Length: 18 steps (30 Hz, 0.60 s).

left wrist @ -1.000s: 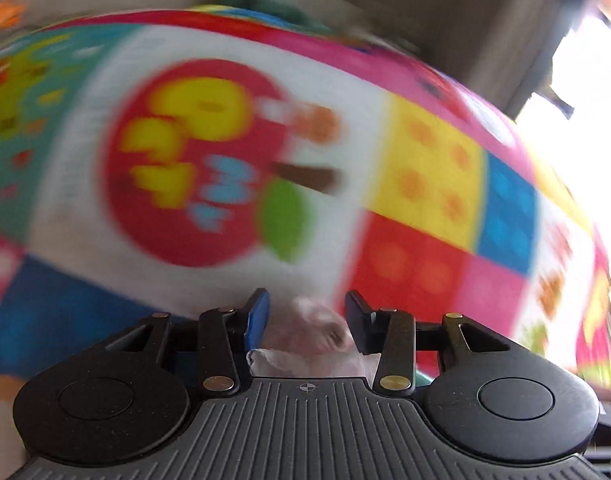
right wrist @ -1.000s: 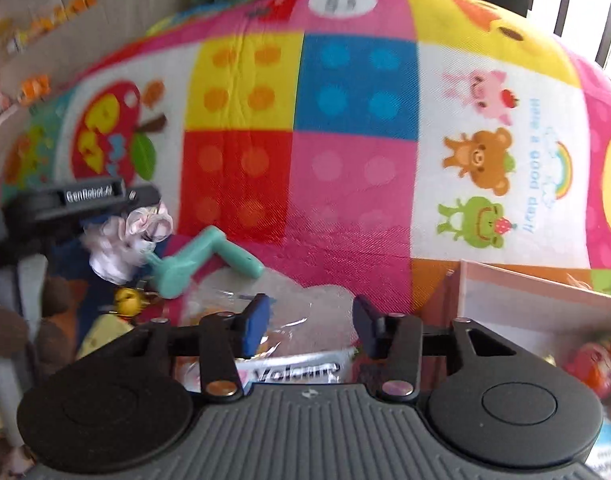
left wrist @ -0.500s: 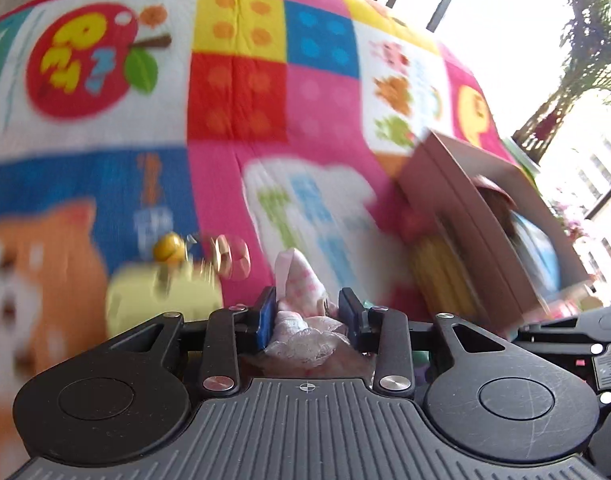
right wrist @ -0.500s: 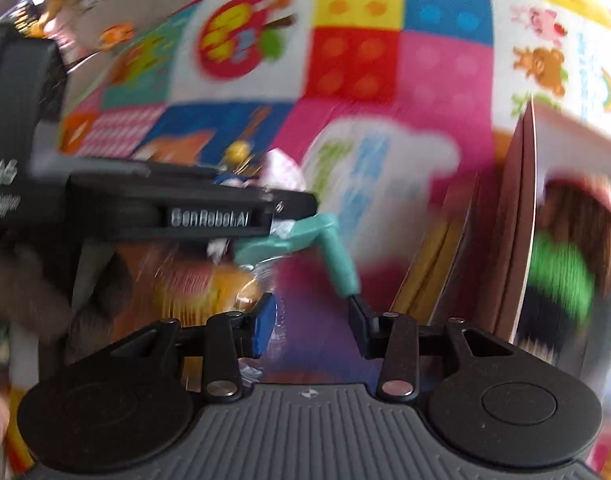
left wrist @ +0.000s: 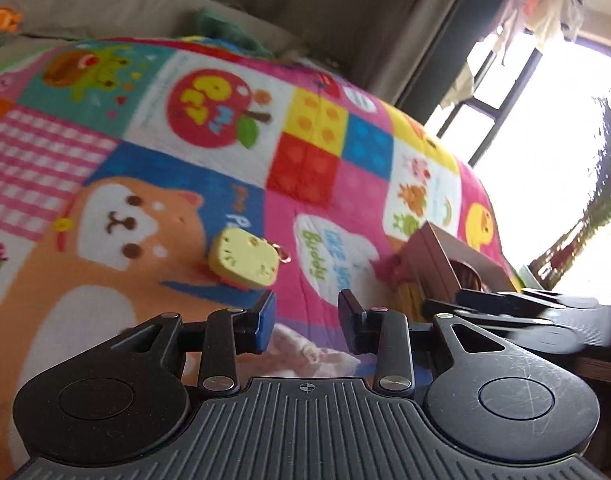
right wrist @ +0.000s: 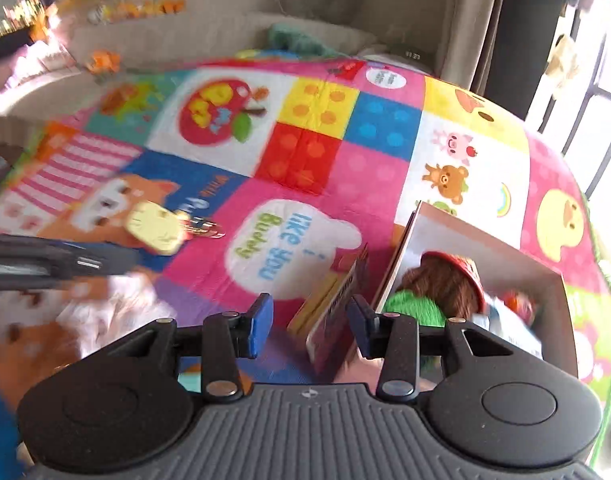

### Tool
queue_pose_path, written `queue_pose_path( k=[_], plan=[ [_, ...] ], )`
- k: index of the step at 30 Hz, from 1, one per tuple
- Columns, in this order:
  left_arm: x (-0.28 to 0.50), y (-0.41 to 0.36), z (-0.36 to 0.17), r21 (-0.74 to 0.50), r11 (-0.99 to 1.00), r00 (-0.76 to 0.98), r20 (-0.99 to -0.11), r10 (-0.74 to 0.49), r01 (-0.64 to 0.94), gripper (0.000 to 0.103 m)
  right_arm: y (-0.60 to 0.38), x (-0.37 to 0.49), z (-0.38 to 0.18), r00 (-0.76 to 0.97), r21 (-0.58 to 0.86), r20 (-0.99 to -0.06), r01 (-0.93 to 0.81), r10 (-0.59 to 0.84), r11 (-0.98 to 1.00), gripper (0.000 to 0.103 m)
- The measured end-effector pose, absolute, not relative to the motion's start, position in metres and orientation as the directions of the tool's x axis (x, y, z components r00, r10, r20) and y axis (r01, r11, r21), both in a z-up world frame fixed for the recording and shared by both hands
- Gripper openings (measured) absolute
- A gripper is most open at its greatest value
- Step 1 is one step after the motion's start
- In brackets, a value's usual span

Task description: Organize objects

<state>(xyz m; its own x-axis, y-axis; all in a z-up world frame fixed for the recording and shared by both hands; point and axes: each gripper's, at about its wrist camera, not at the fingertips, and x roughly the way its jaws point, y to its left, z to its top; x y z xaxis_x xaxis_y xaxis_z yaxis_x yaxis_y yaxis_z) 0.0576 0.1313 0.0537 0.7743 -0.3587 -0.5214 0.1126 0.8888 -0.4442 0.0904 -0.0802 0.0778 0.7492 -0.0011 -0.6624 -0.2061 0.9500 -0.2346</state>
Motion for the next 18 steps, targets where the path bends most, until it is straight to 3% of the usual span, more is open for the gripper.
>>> queue_pose_path(
  k=[5, 8, 9, 13, 18],
  plan=[
    [0.054, 0.154, 0.057, -0.439, 0.896, 0.788, -0.527, -0.319, 0.069, 0.037, -0.052, 0.129, 0.050, 0.762, -0.429, -0.625, -0.150, -0.172, 0.891, 0.042],
    [0.057, 0.166, 0.053, -0.442, 0.897, 0.794, -0.539, -0.280, 0.016, 0.037, -0.048, 0.132, 0.039, 0.760, -0.470, -0.617, -0.146, -0.206, 0.870, 0.041],
    [0.059, 0.169, 0.052, -0.451, 0.892, 0.793, -0.542, -0.277, 0.003, 0.037, -0.050, 0.128, 0.039, 0.754, -0.448, -0.631, -0.163, -0.182, 0.879, 0.037],
    [0.056, 0.167, 0.052, -0.473, 0.881, 0.791, -0.533, -0.300, 0.015, 0.037, -0.054, 0.095, 0.040, 0.742, -0.398, -0.666, -0.267, -0.076, 0.877, 0.009],
    [0.041, 0.146, 0.059, -0.496, 0.865, 0.775, -0.516, -0.366, 0.079, 0.037, -0.072, 0.023, 0.045, 0.677, -0.266, -0.728, -0.428, 0.110, 0.864, 0.008]
  ],
)
